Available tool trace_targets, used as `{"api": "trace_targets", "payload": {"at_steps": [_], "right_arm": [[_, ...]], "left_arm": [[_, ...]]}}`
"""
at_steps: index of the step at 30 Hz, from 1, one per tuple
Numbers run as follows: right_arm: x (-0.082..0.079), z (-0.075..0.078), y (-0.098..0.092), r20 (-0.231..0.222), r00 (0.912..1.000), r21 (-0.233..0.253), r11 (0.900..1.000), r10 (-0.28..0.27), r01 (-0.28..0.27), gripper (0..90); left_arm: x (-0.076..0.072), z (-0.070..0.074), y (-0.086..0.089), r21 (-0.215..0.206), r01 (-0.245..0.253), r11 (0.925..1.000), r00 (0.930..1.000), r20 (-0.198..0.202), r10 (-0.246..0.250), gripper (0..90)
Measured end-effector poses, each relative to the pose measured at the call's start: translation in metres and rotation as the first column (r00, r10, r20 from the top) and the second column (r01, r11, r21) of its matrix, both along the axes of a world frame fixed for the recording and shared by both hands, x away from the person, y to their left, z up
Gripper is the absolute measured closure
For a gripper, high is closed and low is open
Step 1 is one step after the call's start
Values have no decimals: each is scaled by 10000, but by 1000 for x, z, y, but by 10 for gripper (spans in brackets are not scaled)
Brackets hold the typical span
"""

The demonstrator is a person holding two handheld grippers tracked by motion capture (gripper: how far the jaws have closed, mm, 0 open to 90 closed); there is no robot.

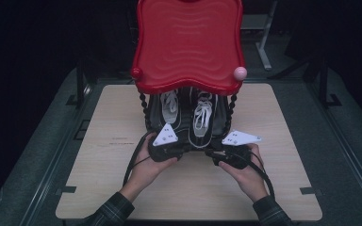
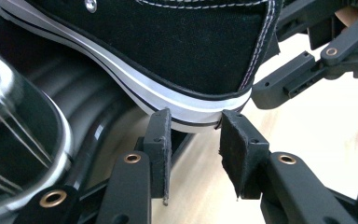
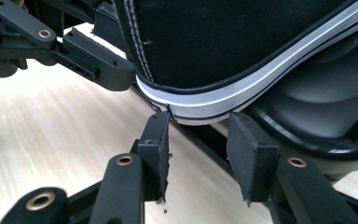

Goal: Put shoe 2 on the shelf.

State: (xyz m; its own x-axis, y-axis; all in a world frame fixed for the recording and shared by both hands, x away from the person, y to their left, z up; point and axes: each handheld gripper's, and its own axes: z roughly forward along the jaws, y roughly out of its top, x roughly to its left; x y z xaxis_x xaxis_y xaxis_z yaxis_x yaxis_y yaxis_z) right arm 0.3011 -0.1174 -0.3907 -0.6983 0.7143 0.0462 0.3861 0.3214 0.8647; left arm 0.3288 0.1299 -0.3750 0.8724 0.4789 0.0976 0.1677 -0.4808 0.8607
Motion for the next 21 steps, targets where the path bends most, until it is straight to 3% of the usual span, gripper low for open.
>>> {"api": "trace_targets", "payload": {"at_steps": [7,14,21], "right_arm": [[11,7,0,265,9985,-182,9987,-474,479,614],[23,13,0,633,9928,-317,9941,-1020,1042,647],[32,14,-1,709,9875,-567,9878,-1411,1452,680]], "left_arm": [[9,7,-11,113,-562,9984,9980,290,558,656],[19,11,-22,-60,-1186,9929,9922,381,1188,693],[29,12,-35,314,-1504,9881,9875,516,1487,703]]}}
